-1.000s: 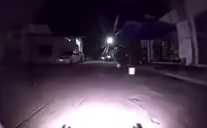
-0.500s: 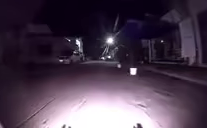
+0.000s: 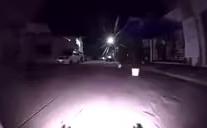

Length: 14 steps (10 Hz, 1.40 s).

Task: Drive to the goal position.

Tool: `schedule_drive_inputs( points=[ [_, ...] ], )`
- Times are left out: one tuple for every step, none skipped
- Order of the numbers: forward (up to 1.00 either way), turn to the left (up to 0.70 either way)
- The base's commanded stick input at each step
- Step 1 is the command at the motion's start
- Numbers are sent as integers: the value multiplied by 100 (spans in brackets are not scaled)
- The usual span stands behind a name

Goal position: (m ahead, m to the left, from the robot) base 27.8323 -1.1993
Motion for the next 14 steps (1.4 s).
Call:
schedule_drive_inputs(
  points=[
    [45,0],
    [45,0],
    [45,0],
    [45,0],
    [45,0],
    [45,0],
    [45,0],
    [45,0],
    [45,0],
    [45,0],
    [45,0],
    [45,0],
    [45,0],
    [45,0]
  ],
)
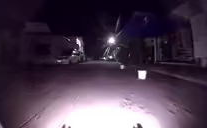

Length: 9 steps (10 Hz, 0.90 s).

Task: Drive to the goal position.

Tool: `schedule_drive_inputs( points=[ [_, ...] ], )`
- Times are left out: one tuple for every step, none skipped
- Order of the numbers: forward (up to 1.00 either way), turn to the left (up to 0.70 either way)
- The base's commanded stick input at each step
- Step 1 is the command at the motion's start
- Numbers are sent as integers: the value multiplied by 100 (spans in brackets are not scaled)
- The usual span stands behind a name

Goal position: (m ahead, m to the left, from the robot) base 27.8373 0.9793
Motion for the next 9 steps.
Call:
schedule_drive_inputs(
  points=[
    [45,0],
    [45,0],
    [45,0],
    [45,0],
    [45,0],
    [45,0],
    [45,0],
    [45,0],
    [45,0]
  ],
)
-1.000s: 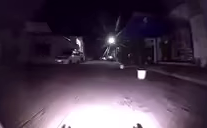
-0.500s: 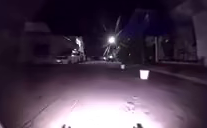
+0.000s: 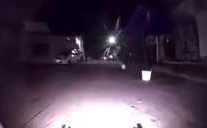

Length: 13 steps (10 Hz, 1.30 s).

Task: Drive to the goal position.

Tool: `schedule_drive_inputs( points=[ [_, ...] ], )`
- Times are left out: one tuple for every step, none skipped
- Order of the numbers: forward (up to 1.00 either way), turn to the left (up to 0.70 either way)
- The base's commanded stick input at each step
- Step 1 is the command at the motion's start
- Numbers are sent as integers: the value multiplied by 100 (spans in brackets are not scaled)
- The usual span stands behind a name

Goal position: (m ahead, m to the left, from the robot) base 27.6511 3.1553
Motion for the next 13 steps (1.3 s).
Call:
schedule_drive_inputs(
  points=[
    [45,0],
    [45,0],
    [45,0],
    [45,0],
    [45,0],
    [45,0],
    [45,0],
    [45,0],
    [45,0],
    [45,0],
    [45,0],
    [45,0],
    [45,0]
  ],
)
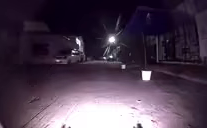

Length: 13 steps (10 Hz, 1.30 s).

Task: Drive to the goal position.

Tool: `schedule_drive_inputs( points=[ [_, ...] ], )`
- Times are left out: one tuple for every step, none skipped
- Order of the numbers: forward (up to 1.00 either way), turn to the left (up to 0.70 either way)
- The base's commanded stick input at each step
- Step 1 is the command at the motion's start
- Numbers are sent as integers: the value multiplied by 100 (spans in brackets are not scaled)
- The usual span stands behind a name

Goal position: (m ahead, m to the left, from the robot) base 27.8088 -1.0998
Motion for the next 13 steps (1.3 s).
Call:
schedule_drive_inputs(
  points=[
    [45,0],
    [45,0],
    [45,0],
    [45,0],
    [45,0],
    [45,0],
    [14,0],
    [1,0],
    [45,0],
    [45,0],
    [45,0],
    [45,0],
    [45,0]
  ],
)
